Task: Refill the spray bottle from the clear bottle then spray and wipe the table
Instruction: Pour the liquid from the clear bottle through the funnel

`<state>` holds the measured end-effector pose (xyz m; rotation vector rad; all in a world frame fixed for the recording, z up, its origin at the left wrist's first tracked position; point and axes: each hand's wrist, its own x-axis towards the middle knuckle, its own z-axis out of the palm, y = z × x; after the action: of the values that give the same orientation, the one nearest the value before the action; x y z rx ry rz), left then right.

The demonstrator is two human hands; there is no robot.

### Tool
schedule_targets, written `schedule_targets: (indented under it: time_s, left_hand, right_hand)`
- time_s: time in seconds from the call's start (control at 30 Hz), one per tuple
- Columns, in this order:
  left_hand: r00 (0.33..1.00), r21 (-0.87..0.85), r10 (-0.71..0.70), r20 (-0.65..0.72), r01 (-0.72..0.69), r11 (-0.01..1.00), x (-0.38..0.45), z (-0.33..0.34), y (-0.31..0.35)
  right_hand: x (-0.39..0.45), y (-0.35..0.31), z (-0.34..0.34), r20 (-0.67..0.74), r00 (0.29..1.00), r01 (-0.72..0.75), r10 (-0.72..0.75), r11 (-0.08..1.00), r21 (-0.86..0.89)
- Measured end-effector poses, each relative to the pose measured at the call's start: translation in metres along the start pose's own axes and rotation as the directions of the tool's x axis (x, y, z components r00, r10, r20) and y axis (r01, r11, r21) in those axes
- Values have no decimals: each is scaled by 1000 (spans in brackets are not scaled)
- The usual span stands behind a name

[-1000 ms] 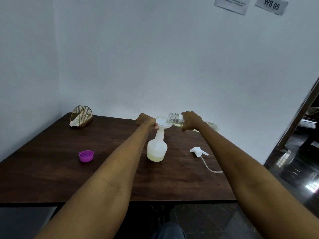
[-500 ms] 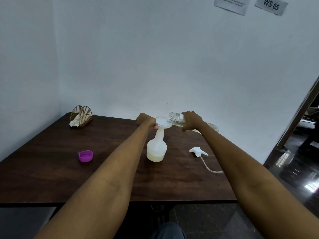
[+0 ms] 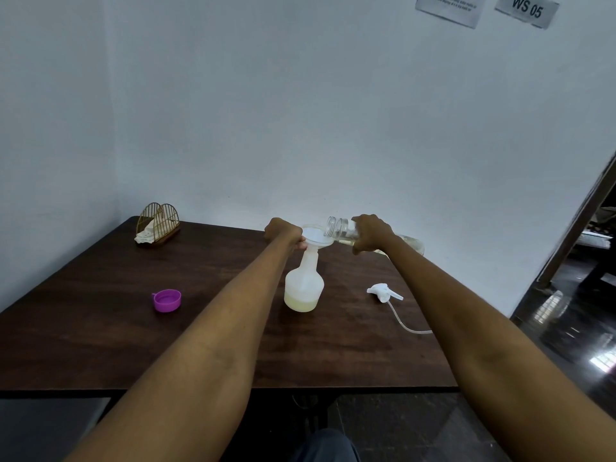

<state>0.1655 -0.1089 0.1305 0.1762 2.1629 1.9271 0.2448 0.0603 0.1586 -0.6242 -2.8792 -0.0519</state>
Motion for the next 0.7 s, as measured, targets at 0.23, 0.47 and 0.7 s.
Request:
schedule_targets:
  time_s: [0.23, 0.47, 0.7]
  left_hand:
    - [1000, -7, 13, 6, -13, 1000, 1, 0, -2]
    - [1000, -15, -3, -2, 3, 1000, 2, 2, -1]
    - [1000, -14, 1, -8, -2, 1000, 3, 3, -1]
  right_hand:
    - [0, -2, 1, 4, 1000, 4, -4, 1000, -11]
    - [-1, -2, 1, 3, 1000, 0, 0, 1000, -3]
    - [-2, -2, 0, 0, 1000, -2, 2, 1000, -10]
